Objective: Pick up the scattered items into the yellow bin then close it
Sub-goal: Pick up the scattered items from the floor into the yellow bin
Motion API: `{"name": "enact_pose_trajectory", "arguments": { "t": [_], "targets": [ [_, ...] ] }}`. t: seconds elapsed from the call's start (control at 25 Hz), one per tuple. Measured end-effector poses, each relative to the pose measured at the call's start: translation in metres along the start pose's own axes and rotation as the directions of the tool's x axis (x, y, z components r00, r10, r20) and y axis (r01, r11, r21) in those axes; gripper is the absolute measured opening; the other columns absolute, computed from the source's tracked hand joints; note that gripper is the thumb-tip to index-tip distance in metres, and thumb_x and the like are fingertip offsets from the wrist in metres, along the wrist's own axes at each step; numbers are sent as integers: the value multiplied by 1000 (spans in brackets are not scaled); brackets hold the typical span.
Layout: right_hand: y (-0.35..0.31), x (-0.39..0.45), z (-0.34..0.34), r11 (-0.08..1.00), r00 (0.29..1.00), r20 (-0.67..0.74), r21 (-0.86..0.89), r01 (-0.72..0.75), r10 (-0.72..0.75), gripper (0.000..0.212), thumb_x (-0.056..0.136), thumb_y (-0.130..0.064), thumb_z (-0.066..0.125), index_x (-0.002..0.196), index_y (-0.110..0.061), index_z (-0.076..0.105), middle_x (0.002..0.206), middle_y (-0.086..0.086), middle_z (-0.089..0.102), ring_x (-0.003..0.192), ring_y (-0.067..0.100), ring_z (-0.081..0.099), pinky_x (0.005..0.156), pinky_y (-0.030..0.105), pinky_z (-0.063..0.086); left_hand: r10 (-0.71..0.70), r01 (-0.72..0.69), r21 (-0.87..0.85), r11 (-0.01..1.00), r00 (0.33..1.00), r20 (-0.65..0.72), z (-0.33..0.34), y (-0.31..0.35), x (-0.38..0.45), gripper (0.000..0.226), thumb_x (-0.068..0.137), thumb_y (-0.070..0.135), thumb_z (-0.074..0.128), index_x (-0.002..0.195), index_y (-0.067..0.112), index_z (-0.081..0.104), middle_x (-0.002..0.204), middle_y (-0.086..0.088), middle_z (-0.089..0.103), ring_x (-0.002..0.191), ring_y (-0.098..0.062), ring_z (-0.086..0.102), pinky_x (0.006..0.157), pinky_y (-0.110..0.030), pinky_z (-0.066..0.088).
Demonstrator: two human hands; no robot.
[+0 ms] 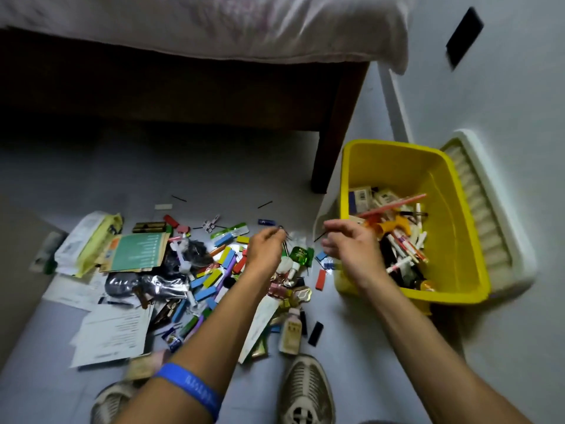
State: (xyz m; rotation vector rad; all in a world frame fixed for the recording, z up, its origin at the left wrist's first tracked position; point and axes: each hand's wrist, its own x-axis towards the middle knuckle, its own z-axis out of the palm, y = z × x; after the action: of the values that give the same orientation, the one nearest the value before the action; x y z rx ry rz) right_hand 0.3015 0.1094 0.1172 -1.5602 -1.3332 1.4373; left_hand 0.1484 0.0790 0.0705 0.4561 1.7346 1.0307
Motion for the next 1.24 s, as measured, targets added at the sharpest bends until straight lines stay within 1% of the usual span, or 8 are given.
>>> {"name": "enact_pose_trajectory", "arguments": {
  "t": [0.16,0.36,0.52,0.72,0.88,1.04,1.16,1.24],
  "targets": [
    [60,29,63,920,984,172,-374,116,-54,34,89,-3,54,113,-21,68,117,1,68,101,18,64,91,40,54,-20,24,139,990,999,-32,-16,-47,37,29,93,17,58,121,19,63,119,-5,66,100,-20,65,92,-40,54],
    [132,72,81,372,929,362,-876,308,81,85,85,1,61,153,-30,21,163,1,8,146,34,16,114,49,29,238,-189,692,696,971,25,-28,-87,76,49,89,13,60,137,20,52,140,-3,52,126,-24,48,104,-40,43],
    [151,79,80,316,934,356,-891,326,42,64,82,-12,68,138,-24,37,137,9,41,120,29,43,97,38,44,278,-352,840,412,927,252,-30,-101,103,73,87,24,66,150,23,30,153,-4,33,140,-26,29,115,-44,26],
    [157,60,74,650,992,103,-750,123,-70,41,77,-34,69,100,-29,35,97,-3,50,83,17,52,67,36,51,289,-218,728,650,957,28,-37,-114,99,75,80,46,70,143,22,37,136,0,38,121,-22,46,94,-40,47],
    [159,66,99,476,948,258,-821,316,-185,47,84,-29,62,128,-27,44,124,0,51,105,23,50,79,32,46,80,-10,357,934,980,-183,-56,-115,85,71,80,41,74,141,25,43,140,2,43,125,-19,46,103,-40,43],
    [151,74,113,460,973,220,-859,225,-64,49,88,-31,66,131,-23,45,125,5,55,102,25,57,77,32,48,-35,60,125,990,982,-188,-70,-107,68,64,80,27,74,136,30,44,130,9,47,115,-14,48,96,-35,42],
    [125,46,104,765,992,61,-632,124,-110,28,86,-32,68,109,-26,55,100,-2,63,82,16,58,59,17,39,-69,65,-29,997,982,-177,-71,-82,53,57,83,23,71,135,29,47,134,4,53,115,-19,58,96,-42,50],
    [94,11,82,951,980,-71,-265,161,-185,22,83,-36,71,98,-32,55,85,-9,64,71,10,61,54,16,44,14,-27,-123,992,994,-108,-60,-51,31,39,84,23,71,120,31,57,115,7,69,93,-8,69,72,-26,57]
  ]
}}
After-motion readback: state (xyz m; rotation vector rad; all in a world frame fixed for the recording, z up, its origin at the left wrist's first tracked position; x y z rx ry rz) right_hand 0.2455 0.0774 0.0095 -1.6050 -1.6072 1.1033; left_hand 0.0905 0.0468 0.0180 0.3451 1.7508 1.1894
